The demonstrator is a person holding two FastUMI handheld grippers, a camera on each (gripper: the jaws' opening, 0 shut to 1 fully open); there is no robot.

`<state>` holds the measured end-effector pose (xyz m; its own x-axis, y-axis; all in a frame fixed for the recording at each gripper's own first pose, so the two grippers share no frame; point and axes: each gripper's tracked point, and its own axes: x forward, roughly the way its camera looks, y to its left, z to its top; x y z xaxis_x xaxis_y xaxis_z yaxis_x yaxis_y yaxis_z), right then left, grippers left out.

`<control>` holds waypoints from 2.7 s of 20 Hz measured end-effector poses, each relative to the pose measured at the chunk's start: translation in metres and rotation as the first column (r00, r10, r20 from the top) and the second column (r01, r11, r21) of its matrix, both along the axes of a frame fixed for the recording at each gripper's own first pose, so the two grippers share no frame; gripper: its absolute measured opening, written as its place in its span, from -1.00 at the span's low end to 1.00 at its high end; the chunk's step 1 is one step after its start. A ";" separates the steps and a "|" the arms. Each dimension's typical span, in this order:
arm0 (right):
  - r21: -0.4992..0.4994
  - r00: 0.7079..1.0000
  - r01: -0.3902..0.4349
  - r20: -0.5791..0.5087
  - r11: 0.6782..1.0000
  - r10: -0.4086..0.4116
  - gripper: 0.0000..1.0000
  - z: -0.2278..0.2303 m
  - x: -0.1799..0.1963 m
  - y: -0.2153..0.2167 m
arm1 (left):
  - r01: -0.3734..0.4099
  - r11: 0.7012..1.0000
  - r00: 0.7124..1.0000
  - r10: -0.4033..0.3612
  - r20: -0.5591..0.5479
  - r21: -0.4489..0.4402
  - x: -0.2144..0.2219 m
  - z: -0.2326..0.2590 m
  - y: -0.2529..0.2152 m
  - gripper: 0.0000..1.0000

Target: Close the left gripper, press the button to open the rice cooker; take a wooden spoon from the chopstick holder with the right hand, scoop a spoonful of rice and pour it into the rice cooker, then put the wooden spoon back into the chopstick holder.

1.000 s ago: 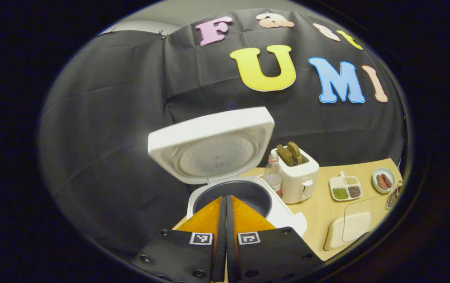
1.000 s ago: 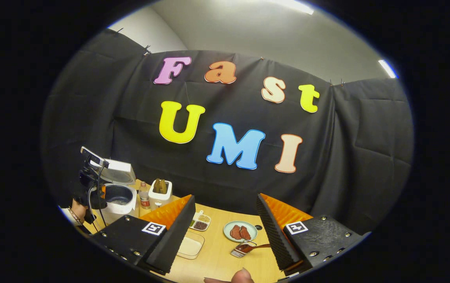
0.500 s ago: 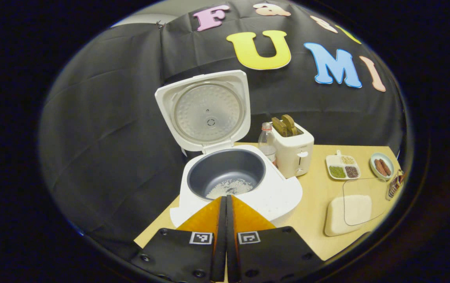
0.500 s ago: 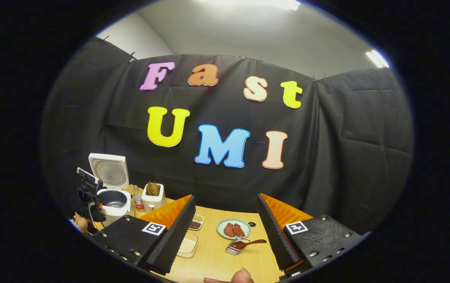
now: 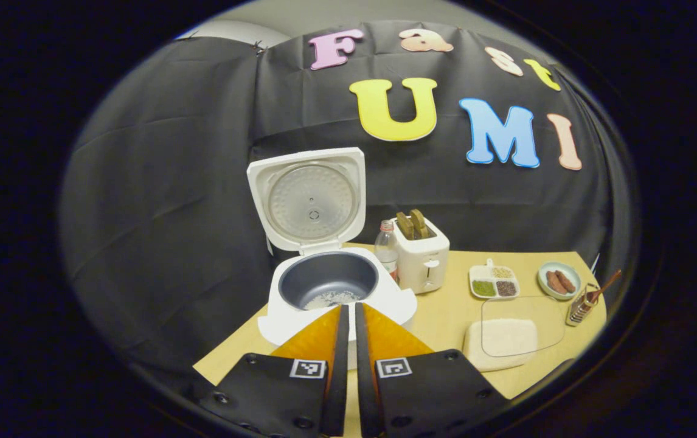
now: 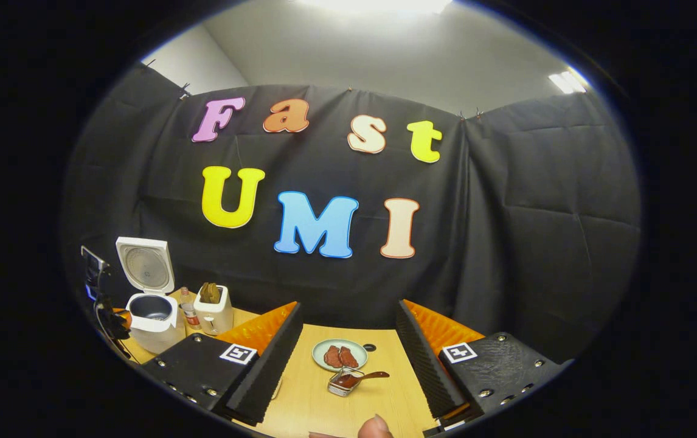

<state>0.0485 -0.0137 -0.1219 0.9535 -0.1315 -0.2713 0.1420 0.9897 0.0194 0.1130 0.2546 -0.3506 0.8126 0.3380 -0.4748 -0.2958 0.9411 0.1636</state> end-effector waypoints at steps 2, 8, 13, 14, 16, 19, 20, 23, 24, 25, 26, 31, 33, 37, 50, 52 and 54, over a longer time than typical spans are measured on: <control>0.011 0.999 -0.003 -0.034 1.000 0.004 0.90 -0.026 0.009 -0.020 | -0.037 0.999 0.999 0.037 0.019 -0.006 -0.016 0.018 -0.009 -0.60; 0.086 0.996 -0.003 -0.088 0.996 0.011 0.90 -0.108 0.035 -0.072 | -0.084 0.995 0.995 0.087 0.053 -0.051 -0.054 0.052 -0.080 0.22; 0.136 0.986 -0.058 -0.151 0.989 0.078 0.91 -0.207 0.065 -0.084 | -0.121 0.991 0.990 0.125 0.067 -0.059 -0.098 0.085 -0.136 0.53; 0.158 0.983 -0.066 -0.160 0.985 0.091 0.92 -0.225 0.069 -0.083 | -0.118 0.990 0.990 0.123 0.067 -0.073 -0.103 0.088 -0.148 0.52; 0.186 0.976 -0.068 -0.192 0.980 0.104 0.91 -0.263 0.075 -0.081 | -0.121 0.988 0.992 0.125 0.033 -0.093 -0.116 0.086 -0.164 0.51; 0.215 0.960 -0.052 -0.257 0.975 0.108 0.91 -0.316 0.077 -0.080 | -0.137 0.987 0.990 0.138 -0.001 -0.082 -0.132 0.093 -0.172 0.53; 0.225 0.954 -0.039 -0.282 0.974 0.104 0.91 -0.335 0.076 -0.081 | -0.134 0.989 0.991 0.133 -0.008 -0.070 -0.136 0.094 -0.174 0.53; 0.284 0.936 -0.005 -0.336 0.959 0.104 0.91 -0.372 0.081 -0.074 | -0.101 0.995 0.995 0.101 -0.022 -0.016 -0.142 0.104 -0.186 0.53; 0.303 0.930 0.005 -0.352 0.953 0.107 0.91 -0.384 0.083 -0.071 | -0.086 0.996 0.996 0.085 -0.031 -0.003 -0.144 0.103 -0.194 0.51; 0.324 0.925 0.016 -0.364 0.946 0.109 0.89 -0.391 0.084 -0.067 | -0.071 0.997 0.997 0.071 -0.040 0.016 -0.147 0.103 -0.200 0.51; 0.353 0.920 0.026 -0.374 0.935 0.116 0.88 -0.398 0.088 -0.062 | -0.052 0.998 0.997 0.053 -0.052 0.034 -0.149 0.102 -0.207 0.51; 0.449 0.912 0.070 -0.391 0.891 0.126 0.65 -0.409 0.106 -0.041 | 0.031 0.998 0.997 -0.027 -0.077 0.061 -0.154 0.100 -0.234 0.53; 0.450 0.913 0.091 -0.394 0.889 0.105 -0.19 -0.415 0.113 -0.039 | 0.032 0.999 0.996 -0.029 -0.080 0.036 -0.157 0.092 -0.238 0.51; 0.472 0.926 0.104 -0.368 0.876 0.089 -0.14 -0.402 0.120 -0.039 | -0.013 1.000 0.996 0.013 -0.092 0.004 -0.166 0.086 -0.231 0.61; 0.450 0.935 0.067 -0.340 0.891 0.101 -0.53 -0.357 0.133 -0.028 | -0.127 0.990 0.991 0.125 -0.038 -0.055 -0.203 0.081 -0.188 0.61; 0.438 0.942 0.033 -0.314 0.899 0.119 -0.53 -0.332 0.139 -0.024 | -0.136 0.987 0.991 0.136 -0.007 -0.081 -0.207 0.083 -0.180 0.61; 0.427 0.944 -0.011 -0.294 0.904 0.150 -0.53 -0.307 0.142 -0.016 | -0.145 0.982 0.988 0.149 0.029 -0.118 -0.212 0.085 -0.170 0.69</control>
<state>0.1902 -0.0300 -0.4285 0.8118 0.1330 -0.5685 0.1295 0.9085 0.3974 -0.0987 0.0844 -0.2655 0.7763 0.3999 -0.4872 -0.4361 0.8989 0.0430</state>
